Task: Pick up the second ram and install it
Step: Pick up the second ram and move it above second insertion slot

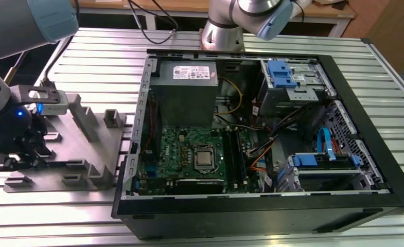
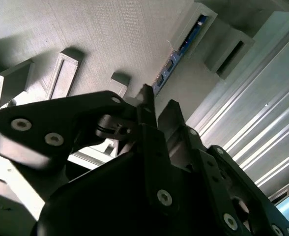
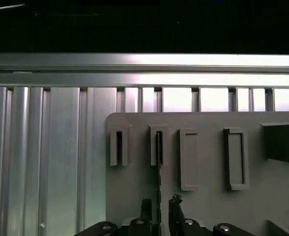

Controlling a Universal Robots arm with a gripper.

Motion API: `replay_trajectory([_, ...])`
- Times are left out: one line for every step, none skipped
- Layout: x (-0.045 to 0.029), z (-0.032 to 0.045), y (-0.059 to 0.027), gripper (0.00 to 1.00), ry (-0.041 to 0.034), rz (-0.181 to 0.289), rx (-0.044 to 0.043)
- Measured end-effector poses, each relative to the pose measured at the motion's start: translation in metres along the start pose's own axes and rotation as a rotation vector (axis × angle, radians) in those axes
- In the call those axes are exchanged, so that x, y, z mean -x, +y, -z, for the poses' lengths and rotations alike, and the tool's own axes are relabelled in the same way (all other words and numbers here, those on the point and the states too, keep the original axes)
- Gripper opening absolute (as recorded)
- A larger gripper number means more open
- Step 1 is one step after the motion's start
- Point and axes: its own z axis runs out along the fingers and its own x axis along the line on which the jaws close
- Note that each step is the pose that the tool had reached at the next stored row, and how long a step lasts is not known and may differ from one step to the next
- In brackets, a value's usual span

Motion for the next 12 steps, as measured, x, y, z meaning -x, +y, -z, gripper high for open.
replay_trajectory([0.0000,0.0000,0.0000,0.27,0.0000,0.000,-0.0001])
replay_trajectory([0.0000,0.0000,0.0000,0.33,0.0000,0.000,0.0000])
replay_trajectory([0.0000,0.0000,0.0000,0.33,0.0000,0.000,-0.0001])
replay_trajectory([0.0000,-0.0002,0.0000,0.33,-0.0001,0.000,-0.0003])
replay_trajectory([0.0000,-0.0009,0.0002,0.33,-0.0002,0.000,-0.0009])
replay_trajectory([0.0000,-0.0020,0.0002,0.33,-0.0002,0.000,-0.0014])
replay_trajectory([-0.0001,-0.0033,0.0002,0.33,-0.0001,0.001,-0.0014])
replay_trajectory([-0.0001,-0.0046,0.0002,0.33,0.0000,0.002,-0.0014])
replay_trajectory([-0.0002,-0.0059,0.0003,0.33,0.0000,0.003,-0.0014])
replay_trajectory([-0.0002,-0.0072,0.0004,0.33,0.0000,0.004,-0.0015])
replay_trajectory([-0.0002,-0.0085,0.0005,0.33,0.0001,0.006,-0.0016])
replay_trajectory([-0.0002,-0.0095,0.0007,0.33,0.0001,0.008,-0.0018])
